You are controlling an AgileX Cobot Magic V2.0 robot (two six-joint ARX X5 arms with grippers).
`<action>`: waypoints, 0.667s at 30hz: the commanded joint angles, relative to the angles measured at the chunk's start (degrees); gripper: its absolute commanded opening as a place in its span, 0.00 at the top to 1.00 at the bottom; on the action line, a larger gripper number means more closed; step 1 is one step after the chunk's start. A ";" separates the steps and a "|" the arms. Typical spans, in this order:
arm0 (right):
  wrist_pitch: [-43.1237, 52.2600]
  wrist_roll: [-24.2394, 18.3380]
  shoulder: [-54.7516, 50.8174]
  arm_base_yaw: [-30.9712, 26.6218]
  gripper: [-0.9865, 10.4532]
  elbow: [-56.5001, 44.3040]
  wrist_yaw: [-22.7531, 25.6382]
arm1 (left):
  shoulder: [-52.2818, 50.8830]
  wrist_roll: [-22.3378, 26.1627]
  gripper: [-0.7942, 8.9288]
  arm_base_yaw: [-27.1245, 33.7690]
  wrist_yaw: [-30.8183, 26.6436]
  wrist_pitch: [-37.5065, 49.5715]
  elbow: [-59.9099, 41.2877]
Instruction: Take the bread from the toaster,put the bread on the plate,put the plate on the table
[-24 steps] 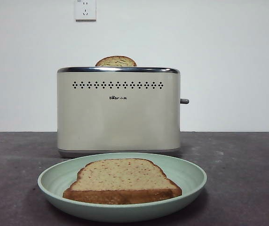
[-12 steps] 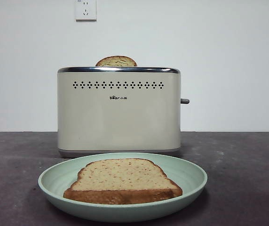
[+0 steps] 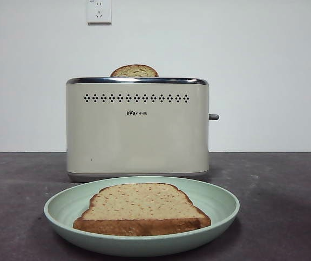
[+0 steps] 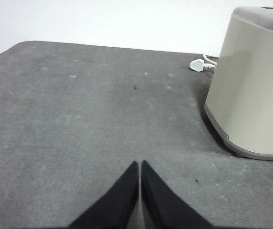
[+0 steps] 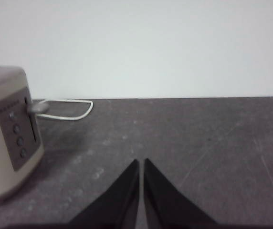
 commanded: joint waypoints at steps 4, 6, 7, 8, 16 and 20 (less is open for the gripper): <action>-2.89 -0.31 -1.14 -0.11 0.91 -0.59 0.22 | -0.13 -0.37 0.91 0.15 -0.17 -0.17 -1.40; -4.39 -0.26 -1.14 -0.11 0.91 -0.59 0.20 | -0.13 -0.37 0.91 0.15 -0.17 -0.17 -1.40; -5.33 -0.26 -1.14 -0.07 0.91 -0.59 0.17 | -0.11 -0.37 0.91 0.15 -0.17 -0.17 -1.40; -6.01 -0.28 -1.14 0.02 0.91 -0.59 0.17 | -0.11 -0.37 0.91 0.15 -0.17 -0.17 -1.40; -4.52 -0.28 -1.14 0.02 0.91 -0.59 0.17 | -0.13 -0.35 0.91 0.15 -0.17 -0.17 -1.40; -4.52 -0.28 -1.14 0.04 0.91 -0.59 0.17 | -0.11 -0.37 0.91 0.15 -0.17 -0.17 -1.40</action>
